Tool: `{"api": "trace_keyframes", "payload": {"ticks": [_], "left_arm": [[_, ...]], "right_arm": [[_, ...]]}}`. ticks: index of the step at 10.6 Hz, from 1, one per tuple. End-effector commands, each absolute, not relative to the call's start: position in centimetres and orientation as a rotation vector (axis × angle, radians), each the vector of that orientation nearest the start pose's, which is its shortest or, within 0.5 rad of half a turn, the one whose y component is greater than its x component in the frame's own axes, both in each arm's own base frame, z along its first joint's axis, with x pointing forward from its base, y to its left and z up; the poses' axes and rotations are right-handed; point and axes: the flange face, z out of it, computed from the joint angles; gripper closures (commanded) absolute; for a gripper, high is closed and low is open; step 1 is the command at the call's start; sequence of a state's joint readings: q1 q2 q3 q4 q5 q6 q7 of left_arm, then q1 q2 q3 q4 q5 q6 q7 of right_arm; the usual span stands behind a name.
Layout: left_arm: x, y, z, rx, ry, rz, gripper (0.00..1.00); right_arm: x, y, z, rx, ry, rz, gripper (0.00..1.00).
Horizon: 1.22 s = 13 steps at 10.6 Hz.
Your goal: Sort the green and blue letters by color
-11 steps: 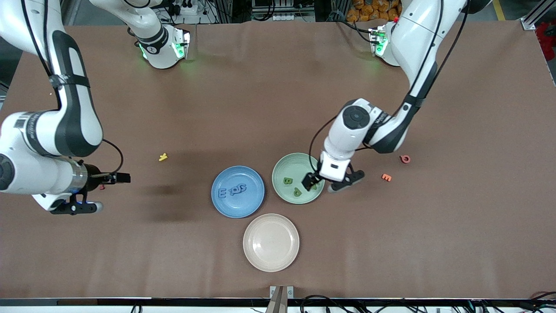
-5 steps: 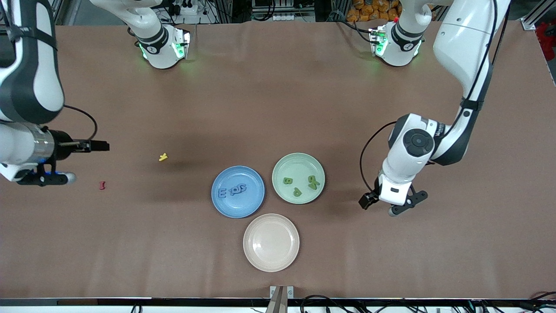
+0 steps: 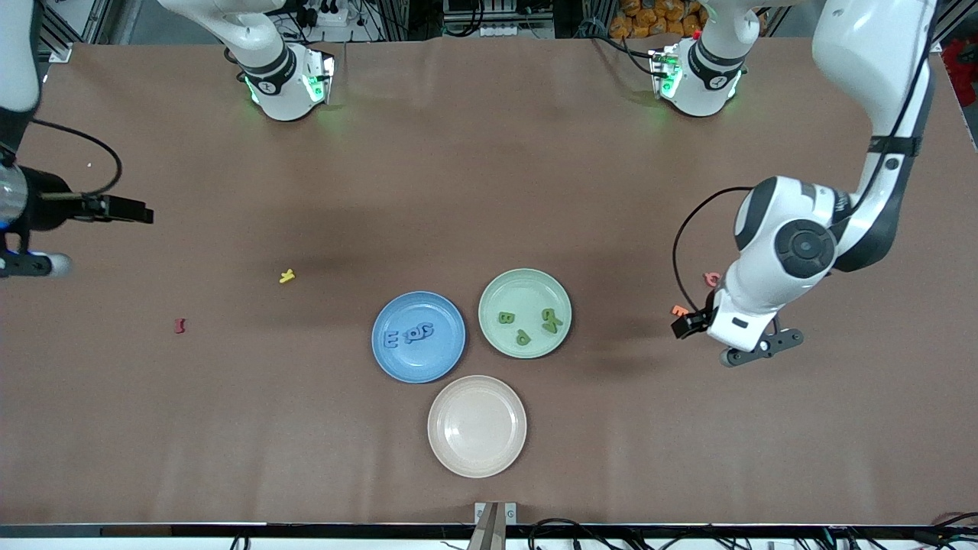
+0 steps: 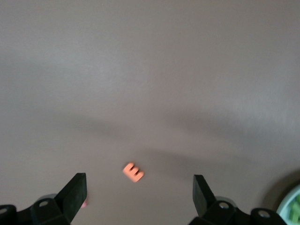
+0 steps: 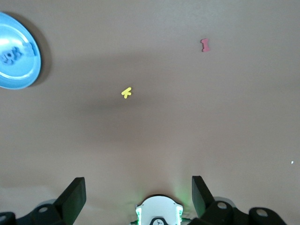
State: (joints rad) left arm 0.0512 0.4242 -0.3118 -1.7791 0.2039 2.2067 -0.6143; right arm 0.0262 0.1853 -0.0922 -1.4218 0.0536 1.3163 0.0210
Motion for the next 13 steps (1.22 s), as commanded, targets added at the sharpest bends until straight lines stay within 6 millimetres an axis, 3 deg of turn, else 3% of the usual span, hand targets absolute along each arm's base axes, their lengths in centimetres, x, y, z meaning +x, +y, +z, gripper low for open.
{"api": "trace_keyframes", "payload": {"ticks": [1,3,6,8,10,13], "left_arm": [[57.4,-11.7,37.0,-3.151,-0.298,0.000,0.00],[53.5,-11.6,37.8,-3.117,-0.280,0.004,0.00],[54.1,-11.2,41.5,-3.137,-0.326,-0.102,0.00],[55.6,-9.4,46.9,-3.166,-0.418,-0.207,0.00],[56.9,-8.9,52.8,-3.159,-0.382,-0.242,0.00],[55.9,-7.0,60.1,-3.160,-0.260,-0.254,0.00]], "right_arm": [[55.3,-2.3,60.4,-3.083,0.258,0.383,0.00],[54.5,-2.4,60.5,-3.089,0.264,0.291,0.00],[54.4,-2.1,58.8,-3.093,0.258,0.093,0.00],[54.8,-1.6,60.6,-3.099,0.240,0.036,0.00],[55.1,-1.3,61.9,-3.100,0.232,-0.014,0.00],[55.3,-1.4,63.7,-3.101,0.229,-0.076,0.00]]}}
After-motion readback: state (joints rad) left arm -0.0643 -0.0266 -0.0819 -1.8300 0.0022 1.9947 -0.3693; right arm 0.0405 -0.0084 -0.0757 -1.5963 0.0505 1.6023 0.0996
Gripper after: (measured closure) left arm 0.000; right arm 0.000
